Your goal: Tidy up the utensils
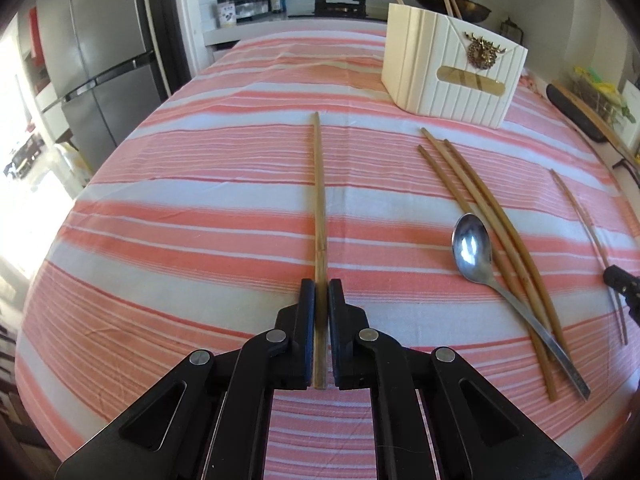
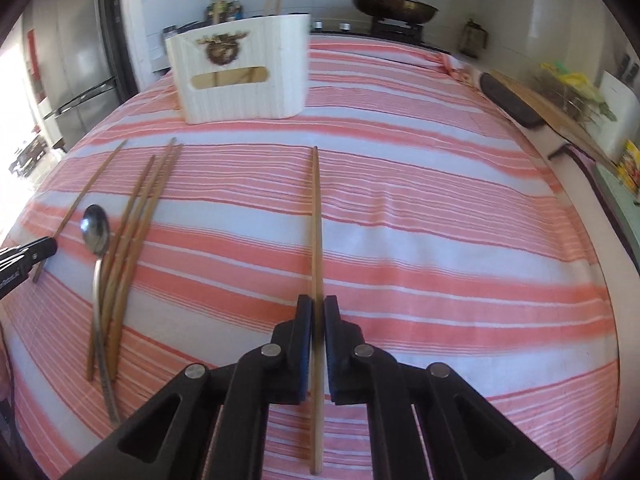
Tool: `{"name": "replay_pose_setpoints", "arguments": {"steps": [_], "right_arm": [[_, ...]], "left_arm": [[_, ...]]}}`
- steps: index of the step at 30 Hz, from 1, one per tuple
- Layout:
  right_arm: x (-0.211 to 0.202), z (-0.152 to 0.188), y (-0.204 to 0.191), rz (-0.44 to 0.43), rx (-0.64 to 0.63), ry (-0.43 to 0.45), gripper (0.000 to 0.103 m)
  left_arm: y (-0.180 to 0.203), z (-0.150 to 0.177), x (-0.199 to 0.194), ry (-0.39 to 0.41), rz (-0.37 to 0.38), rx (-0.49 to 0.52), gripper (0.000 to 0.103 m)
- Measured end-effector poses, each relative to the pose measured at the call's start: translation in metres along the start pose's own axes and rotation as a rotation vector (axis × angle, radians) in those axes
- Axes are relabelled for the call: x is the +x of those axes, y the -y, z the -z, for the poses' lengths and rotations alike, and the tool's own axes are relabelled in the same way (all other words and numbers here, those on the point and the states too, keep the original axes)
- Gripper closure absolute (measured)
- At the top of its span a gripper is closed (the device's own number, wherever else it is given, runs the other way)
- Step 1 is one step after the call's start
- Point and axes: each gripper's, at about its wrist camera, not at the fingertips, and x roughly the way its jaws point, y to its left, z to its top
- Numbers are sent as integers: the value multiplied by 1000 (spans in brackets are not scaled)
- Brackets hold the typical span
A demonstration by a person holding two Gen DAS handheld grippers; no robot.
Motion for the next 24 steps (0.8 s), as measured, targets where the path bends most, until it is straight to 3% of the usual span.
{"name": "replay_pose_setpoints", "arguments": {"steps": [5,9,10,12,13,14,17,24], "right_arm": [[-10,11,35,87,47,-15,96],[-18,16,47,78,50,-14,95],[-18,15,48,71,46,-12,93],[-16,12,48,60,32,-11,64],[-14,9,48,53,27,-8,60],[-12,7,47,51,23,-11,59],[1,2,44,37,4,-45,59],[7,-1,48,8,-6,-24,58]], "left_arm": [[-13,1,-3,-34,18,16,96],[-24,-3,-1,-54,76,-1,94],[-25,-4,0,-57,88,-1,87],[-24,-8,1,-60,100,3,53],[-23,-11,2,-55,88,9,28],[-21,-13,3,-43,72,22,23],[-18,-17,15,-55,41,66,23],[-28,-29,30,-62,31,53,9]]}}
